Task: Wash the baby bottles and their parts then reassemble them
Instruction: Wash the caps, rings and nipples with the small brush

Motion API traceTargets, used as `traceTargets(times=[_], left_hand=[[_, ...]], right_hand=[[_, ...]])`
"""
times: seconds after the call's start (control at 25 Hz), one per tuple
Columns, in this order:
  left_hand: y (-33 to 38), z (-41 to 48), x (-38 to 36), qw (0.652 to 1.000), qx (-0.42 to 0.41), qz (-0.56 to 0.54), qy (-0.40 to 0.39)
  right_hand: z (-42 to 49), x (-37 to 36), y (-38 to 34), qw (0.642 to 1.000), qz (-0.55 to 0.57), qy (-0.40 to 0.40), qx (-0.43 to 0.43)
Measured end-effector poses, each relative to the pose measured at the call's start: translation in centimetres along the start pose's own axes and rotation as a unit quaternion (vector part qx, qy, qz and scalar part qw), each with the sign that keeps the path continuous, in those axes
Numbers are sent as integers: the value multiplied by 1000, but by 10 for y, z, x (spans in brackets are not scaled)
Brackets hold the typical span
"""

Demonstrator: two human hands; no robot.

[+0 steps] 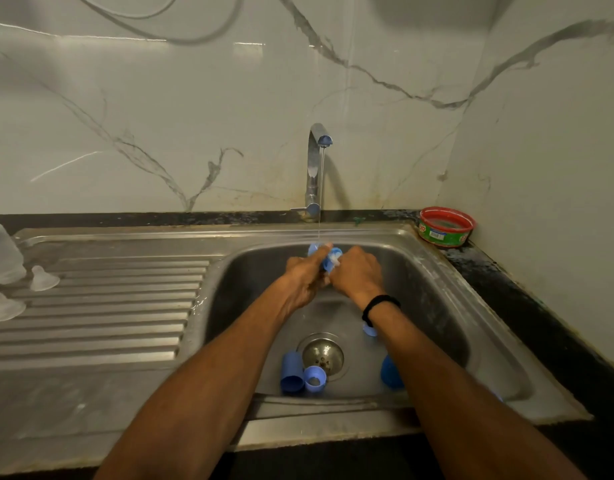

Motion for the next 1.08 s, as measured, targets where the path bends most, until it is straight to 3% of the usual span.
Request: traceTargets(times=[0.48, 0.6, 0.92, 1.08], left_hand=[[4, 14, 13, 998, -5, -28, 55], [-1, 8, 8, 999, 2, 17, 51], [2, 18, 46, 980, -4, -2, 200], [2, 7, 51, 991, -34, -37, 123]], right_hand=[[4, -2, -1, 999, 34, -36, -16], [0, 2, 2, 999, 29, -13, -35], [-18, -1, -10, 999, -32, -15, 19], [-20, 13, 0, 998, -47, 30, 10]])
Point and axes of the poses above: each hand's wrist, its own z-axis towards the middle knuckle, its own x-axis out of the back of the hand, y = z × x, the point moved 1 cm from there along z, towards the middle knuckle, and after that the axes turned 15 degrees about z, right-handed, at the moved point
